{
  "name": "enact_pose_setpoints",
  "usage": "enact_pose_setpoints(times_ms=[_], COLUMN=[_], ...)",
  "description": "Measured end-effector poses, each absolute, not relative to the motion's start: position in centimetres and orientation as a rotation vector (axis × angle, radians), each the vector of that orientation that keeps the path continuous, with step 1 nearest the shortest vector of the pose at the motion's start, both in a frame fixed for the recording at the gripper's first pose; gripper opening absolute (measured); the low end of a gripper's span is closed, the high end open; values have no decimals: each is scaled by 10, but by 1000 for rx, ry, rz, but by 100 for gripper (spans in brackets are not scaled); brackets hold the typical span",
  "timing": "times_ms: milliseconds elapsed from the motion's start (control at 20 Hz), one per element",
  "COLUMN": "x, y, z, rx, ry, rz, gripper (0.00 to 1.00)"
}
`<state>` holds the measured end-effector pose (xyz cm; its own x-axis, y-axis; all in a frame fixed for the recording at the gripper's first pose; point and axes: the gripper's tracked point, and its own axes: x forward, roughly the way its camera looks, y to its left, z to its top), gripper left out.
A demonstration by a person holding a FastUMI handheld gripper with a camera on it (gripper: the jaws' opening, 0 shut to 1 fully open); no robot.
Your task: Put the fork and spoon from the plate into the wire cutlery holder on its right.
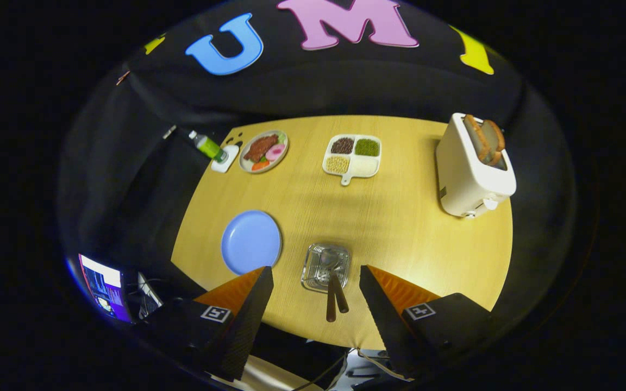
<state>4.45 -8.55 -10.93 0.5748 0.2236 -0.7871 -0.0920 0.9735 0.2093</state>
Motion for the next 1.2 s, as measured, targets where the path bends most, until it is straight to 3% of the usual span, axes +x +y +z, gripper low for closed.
enact_pose_setpoints(times_ms=[900,1200], x=[-25,-48], y=[-106,-107], z=[146,130], rx=[70,17], ry=[-153,-208], rz=[-175,-243], gripper=[99,99])
